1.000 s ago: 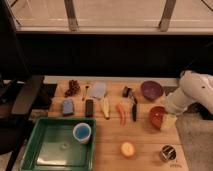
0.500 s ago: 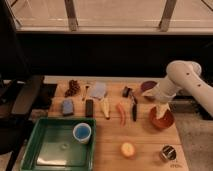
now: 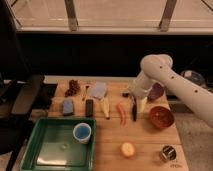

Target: Place eraser in metal cup

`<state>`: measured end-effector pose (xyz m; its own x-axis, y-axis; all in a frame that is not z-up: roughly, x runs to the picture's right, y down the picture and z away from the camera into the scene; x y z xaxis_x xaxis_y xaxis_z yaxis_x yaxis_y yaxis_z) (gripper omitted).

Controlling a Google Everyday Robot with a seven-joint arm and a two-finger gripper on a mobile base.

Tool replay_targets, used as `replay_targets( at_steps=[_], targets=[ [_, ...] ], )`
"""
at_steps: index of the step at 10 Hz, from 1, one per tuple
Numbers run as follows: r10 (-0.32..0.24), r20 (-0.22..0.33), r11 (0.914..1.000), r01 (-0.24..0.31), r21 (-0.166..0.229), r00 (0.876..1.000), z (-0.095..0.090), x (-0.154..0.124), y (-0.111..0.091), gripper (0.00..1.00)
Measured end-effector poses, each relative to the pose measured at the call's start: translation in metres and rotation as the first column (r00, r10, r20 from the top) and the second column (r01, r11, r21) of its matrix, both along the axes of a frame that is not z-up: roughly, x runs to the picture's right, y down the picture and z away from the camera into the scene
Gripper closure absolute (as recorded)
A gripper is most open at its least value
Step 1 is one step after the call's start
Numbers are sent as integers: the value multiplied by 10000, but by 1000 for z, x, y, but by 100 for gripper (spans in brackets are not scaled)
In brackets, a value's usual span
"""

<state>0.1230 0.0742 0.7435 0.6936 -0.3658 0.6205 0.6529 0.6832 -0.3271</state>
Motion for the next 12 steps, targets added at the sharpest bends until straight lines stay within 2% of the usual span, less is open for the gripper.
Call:
replay_targets(
  at_steps=[5, 6, 8, 10, 12],
  targets=[
    [-31, 1, 10000, 31, -55, 10000, -1, 1, 2, 20],
    [-124, 8, 9999, 124, -86, 9999, 0, 1, 2, 20],
    [-648, 421, 9979, 647, 43, 9970, 2, -6, 4, 20],
    [-1348, 954, 9906, 1318, 374, 9863, 6, -35, 3, 20],
    [-2129, 1508, 9761, 2034, 761, 9654, 13, -81, 2, 20]
  ],
)
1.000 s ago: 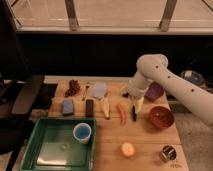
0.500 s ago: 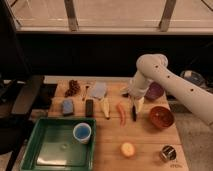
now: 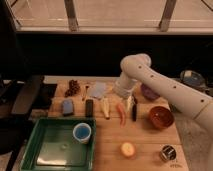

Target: Place eraser in metal cup

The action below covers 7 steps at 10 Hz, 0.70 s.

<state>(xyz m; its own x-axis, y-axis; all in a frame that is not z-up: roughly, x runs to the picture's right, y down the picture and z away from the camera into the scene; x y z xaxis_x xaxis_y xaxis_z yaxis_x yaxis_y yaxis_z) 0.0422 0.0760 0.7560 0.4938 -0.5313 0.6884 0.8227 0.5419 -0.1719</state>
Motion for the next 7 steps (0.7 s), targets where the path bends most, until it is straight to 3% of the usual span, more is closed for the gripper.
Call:
replay_targets(
  at_steps=[2, 4, 7],
  targets=[
    [-799, 699, 9965, 779, 297, 9944, 10, -51, -1, 20],
    [-1247, 1284, 9915, 1186, 537, 9839, 24, -86, -1, 20],
    [-1494, 1924, 9880, 1387, 683, 9699, 52, -121, 5, 20]
  ],
)
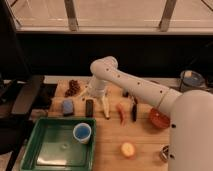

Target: Place eraser in metal cup

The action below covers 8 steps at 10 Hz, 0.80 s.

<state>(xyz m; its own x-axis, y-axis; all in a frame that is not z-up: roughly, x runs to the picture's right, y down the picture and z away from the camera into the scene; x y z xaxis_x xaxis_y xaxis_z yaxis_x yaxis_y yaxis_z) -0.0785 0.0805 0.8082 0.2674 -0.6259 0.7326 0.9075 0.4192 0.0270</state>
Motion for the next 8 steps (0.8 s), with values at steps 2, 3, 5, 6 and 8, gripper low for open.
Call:
replay_targets(
  at_steps=[2, 3, 5, 6, 8],
  targets=[
    [-42, 140, 9999, 44, -118, 9999, 21, -22, 6, 20],
    [-90, 155, 9998, 93, -171, 9998, 29, -28, 8, 20],
    [-200, 44, 9989, 201, -415, 9998, 50, -31, 17, 20],
    [-303, -25, 9977, 301, -604, 9995, 60, -33, 23, 20],
    [-398, -248, 9949, 373, -942, 9989, 79, -33, 33, 20]
  ],
)
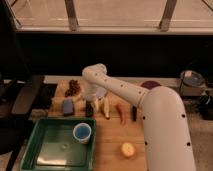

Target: Place eraser in metal cup

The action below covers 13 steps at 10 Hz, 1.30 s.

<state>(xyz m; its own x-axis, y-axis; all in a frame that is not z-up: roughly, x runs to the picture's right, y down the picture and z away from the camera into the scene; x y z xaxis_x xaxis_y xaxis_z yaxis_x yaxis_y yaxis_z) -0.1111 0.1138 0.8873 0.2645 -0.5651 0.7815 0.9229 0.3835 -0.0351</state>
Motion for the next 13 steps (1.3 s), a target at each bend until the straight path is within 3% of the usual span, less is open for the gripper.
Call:
replay_targets(
  at_steps=[2, 5, 9, 12, 13],
  targets=[
    [-20, -187, 9996, 15, -274, 9998, 12, 4, 6, 29],
    [-76, -413, 9991, 59, -423, 9991, 17, 11, 10, 59],
    [-104, -775, 9995, 81, -302, 9969, 11, 24, 8, 96],
    [576, -619, 9983, -579, -33, 9964, -13, 38, -17, 100],
    [943, -437, 9955, -941, 63, 9946, -30, 47, -34, 100]
  ],
)
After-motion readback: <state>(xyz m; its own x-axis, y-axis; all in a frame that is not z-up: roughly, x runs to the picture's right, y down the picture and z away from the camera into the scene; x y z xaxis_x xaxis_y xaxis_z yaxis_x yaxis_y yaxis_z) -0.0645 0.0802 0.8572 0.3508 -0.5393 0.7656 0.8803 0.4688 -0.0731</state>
